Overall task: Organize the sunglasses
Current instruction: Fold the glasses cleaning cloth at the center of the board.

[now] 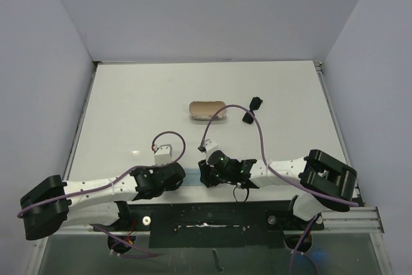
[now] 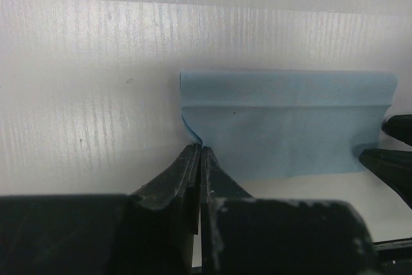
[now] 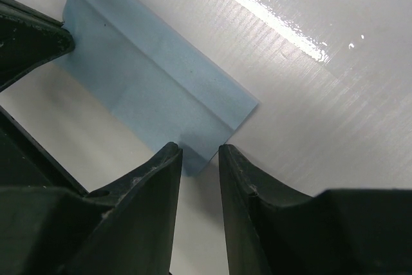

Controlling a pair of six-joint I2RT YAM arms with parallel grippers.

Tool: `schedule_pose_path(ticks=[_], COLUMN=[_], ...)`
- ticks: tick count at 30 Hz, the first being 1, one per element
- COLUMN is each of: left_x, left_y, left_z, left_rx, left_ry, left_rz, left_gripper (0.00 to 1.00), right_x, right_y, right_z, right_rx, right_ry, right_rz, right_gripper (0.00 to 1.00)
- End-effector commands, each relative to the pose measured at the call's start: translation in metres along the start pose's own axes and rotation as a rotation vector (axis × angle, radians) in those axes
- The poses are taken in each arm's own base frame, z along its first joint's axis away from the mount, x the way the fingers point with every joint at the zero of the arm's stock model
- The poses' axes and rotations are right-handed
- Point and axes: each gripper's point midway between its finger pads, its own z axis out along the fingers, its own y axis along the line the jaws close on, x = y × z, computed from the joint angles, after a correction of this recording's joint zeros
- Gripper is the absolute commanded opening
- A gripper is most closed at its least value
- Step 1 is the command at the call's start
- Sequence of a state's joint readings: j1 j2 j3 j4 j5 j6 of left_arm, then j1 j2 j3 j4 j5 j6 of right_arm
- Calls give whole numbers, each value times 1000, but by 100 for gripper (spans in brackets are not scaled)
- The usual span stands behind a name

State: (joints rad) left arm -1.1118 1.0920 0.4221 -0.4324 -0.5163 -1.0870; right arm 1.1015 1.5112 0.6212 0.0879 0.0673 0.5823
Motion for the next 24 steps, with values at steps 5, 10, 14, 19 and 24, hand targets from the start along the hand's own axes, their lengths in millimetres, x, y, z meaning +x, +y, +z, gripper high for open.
schedule_pose_path(ticks=[5,10,14,19,24], left_x=[-4,-4,-3,-2,0], left_y=[-16,-17,-19,-19,-19], left_z=[-6,-6,-7,-6,-5], left_rx=[68,83,92,99,100], left_ry=[-2,-6,-7,-6,-5], left_rz=[-12,-15,-9,-4,-3], left_gripper=[0,0,0,0,0], right_x=[-9,-5,-2,2,4], right_y=[9,11,16,13,5], right_z=[-2,-7,-7,-9,-16], right_rx=[5,17,34,62,96], right_ry=[-19,-10,2,4,-1], right_rz=[63,73,66,77,87], right_gripper=[32,32,32,32,32])
